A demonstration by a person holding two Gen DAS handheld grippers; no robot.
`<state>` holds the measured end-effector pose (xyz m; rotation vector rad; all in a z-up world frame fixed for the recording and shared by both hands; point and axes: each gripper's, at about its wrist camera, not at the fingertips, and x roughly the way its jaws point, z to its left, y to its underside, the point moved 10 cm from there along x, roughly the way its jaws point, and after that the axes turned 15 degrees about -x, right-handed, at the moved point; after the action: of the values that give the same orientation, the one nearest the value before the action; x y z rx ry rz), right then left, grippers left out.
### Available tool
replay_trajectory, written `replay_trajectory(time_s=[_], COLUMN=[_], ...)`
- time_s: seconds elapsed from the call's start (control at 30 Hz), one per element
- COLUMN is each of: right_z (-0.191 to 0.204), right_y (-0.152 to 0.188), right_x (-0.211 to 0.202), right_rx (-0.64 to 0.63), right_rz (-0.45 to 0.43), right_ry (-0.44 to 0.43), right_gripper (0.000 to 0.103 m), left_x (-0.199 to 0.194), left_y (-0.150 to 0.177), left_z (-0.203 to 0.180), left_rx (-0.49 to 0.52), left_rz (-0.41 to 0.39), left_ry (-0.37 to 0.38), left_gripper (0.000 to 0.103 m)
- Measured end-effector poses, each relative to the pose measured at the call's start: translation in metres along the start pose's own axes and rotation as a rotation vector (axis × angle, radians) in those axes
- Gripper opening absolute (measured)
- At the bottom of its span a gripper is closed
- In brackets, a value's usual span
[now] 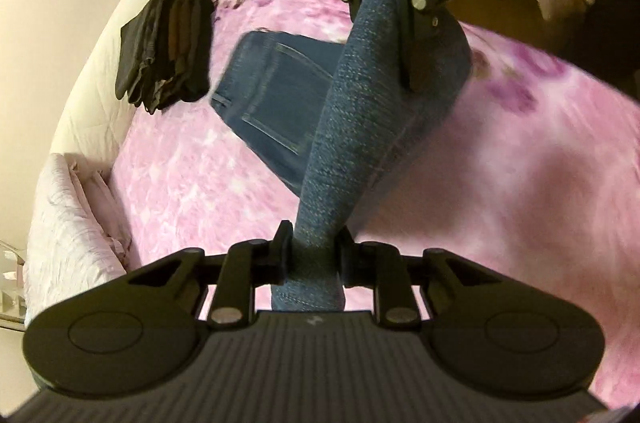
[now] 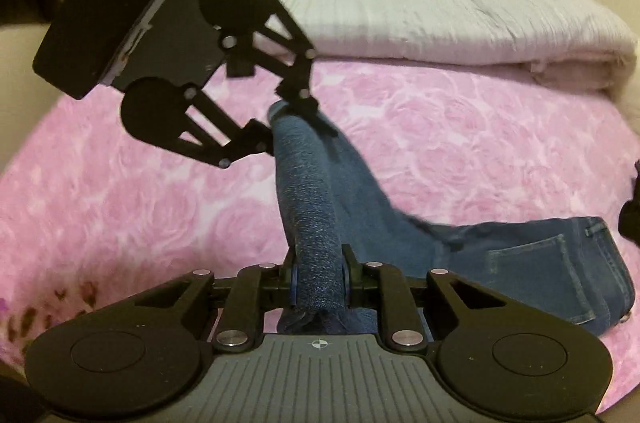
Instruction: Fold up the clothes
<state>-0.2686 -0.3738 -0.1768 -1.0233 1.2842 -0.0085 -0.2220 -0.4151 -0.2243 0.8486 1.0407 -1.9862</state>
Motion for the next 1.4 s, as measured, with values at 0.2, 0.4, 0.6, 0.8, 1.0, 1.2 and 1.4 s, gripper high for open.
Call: replay_trajectory(time_s=[0.2, 0.4, 0.6, 0.8, 1.0, 1.2, 1.4], right_z=[-0.144, -0.289, -0.397, -0.443, -0.456, -0.406, -0.414], right_y=[0.032, 0.101, 0.17, 0.22, 0.241, 0.2, 0.215], right_x=[-0.025, -0.017, 0.014, 0.041, -0.01, -0.028, 0.028], right_rx=[0.197, 0.464, 0.688, 0.808, 0.883, 0.85, 0.776], right_rz=[-0.106, -0.144, -0.13, -0.06, -0.115, -0.229, -0.084], right_ry=[-0.215, -0.365, -0.371, -0.225, 0.076, 0.087, 0.166], right_gripper=[0.018, 0.018, 0.019, 0.033, 0.069, 0.068, 0.064], left_x=[0.077, 0.193, 0.306, 0.353, 0.322, 0.324, 0.383], left_y=[-0.099, -0.178, -0.223, -0.215, -0.18, -0.186, -0.19], left_z=[0.068, 0.121, 0.152, 0.184, 0.21, 0.19, 0.175], left_rx=[-0.063, -0.103, -0.165, -0.391, -0.665, -0.862, -0.9], left_rz=[0.132, 0.219, 0.293, 0.294, 0.23, 0.095, 0.109], left_ry=[0.126, 0.243, 0.303, 0.24, 0.234, 0.403, 0.402], left_gripper=[0.019, 0.019, 0.028, 0.036, 0.038, 0.031, 0.016])
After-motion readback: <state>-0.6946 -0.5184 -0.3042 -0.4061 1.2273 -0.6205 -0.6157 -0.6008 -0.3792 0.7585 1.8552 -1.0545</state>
